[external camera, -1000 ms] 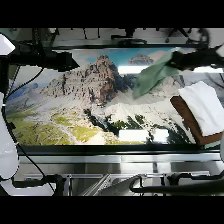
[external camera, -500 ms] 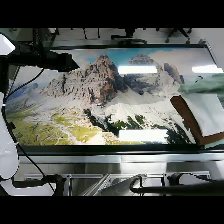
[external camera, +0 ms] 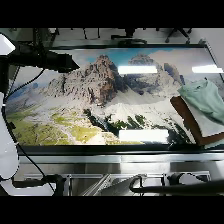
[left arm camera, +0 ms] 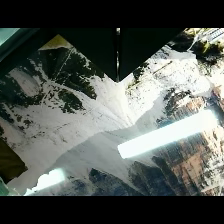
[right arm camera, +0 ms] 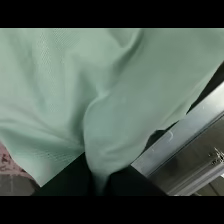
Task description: Fold the shirts.
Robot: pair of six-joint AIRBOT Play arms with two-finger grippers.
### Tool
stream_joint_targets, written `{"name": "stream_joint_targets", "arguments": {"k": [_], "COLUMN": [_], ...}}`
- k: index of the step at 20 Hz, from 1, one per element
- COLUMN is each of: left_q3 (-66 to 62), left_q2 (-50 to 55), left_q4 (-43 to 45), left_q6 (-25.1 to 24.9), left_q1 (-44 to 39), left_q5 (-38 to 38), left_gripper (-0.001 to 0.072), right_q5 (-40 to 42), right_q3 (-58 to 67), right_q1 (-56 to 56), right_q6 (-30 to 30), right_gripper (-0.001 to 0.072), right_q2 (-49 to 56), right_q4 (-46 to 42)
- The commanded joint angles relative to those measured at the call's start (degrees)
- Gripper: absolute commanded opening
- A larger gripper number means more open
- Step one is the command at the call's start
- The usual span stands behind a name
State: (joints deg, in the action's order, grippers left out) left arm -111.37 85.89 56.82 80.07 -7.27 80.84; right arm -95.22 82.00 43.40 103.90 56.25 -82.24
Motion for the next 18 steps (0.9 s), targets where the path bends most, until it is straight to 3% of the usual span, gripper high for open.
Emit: {"name": "stream_joint_targets", "arguments": {"k": [1,2,3,6,8,9,10,11,12,14,16,18], "left_q3": [0.0,0.0,0.0,0.0,0.0,0.0,0.0,0.0,0.0,0.0,0.9,7.9], "left_q2": [0.0,0.0,0.0,0.0,0.0,0.0,0.0,-0.2,-0.4,-0.9,-0.9,-3.7], "left_q4": [0.0,0.0,0.1,0.1,0.1,0.0,0.0,-0.1,-0.1,-0.1,-0.2,-1.7], "left_q6": [-0.2,-0.2,-0.2,-0.7,-4.0,-4.0,-4.0,-4.0,-4.0,-4.0,-4.0,-4.1], "left_q1": [0.0,0.0,0.0,-0.8,-1.9,-2.3,-2.8,-2.8,-2.8,-2.8,-3.2,-3.6], "left_q5": [0.0,0.1,0.2,0.1,-1.4,-2.7,-3.5,-3.6,-3.1,0.7,5.3,5.2], "left_gripper": [0.0014,0.0014,0.0015,0.0014,0.0015,0.0014,0.0014,0.0014,0.0014,0.0014,0.0014,0.0014], "right_q5": [0.7,0.7,0.7,-0.2,0.6,2.0,3.8,6.3,7.9,9.8,11.6,14.3], "right_q3": [-6.8,-6.6,-5.5,1.4,7.0,9.0,10.1,10.2,10.2,9.9,7.6,2.6], "right_q1": [0.1,0.1,0.1,0.0,0.0,0.0,-0.1,-1.0,-2.6,-8.9,-18.1,-29.4], "right_q6": [1.6,1.5,1.1,-1.5,-1.9,-1.9,-2.4,-2.8,-2.8,-3.5,-4.5,-4.7], "right_gripper": [0.0221,0.0447,0.0500,0.0500,0.0499,0.0399,0.0132,0.0061,0.0025,0.0025,0.0025,0.0024], "right_q2": [-0.7,-0.4,0.0,1.2,1.5,1.5,1.5,1.4,1.4,1.4,1.0,0.1], "right_q4": [-3.8,-4.1,-4.1,-2.3,1.6,6.0,11.7,17.1,20.3,20.7,17.0,11.1]}}
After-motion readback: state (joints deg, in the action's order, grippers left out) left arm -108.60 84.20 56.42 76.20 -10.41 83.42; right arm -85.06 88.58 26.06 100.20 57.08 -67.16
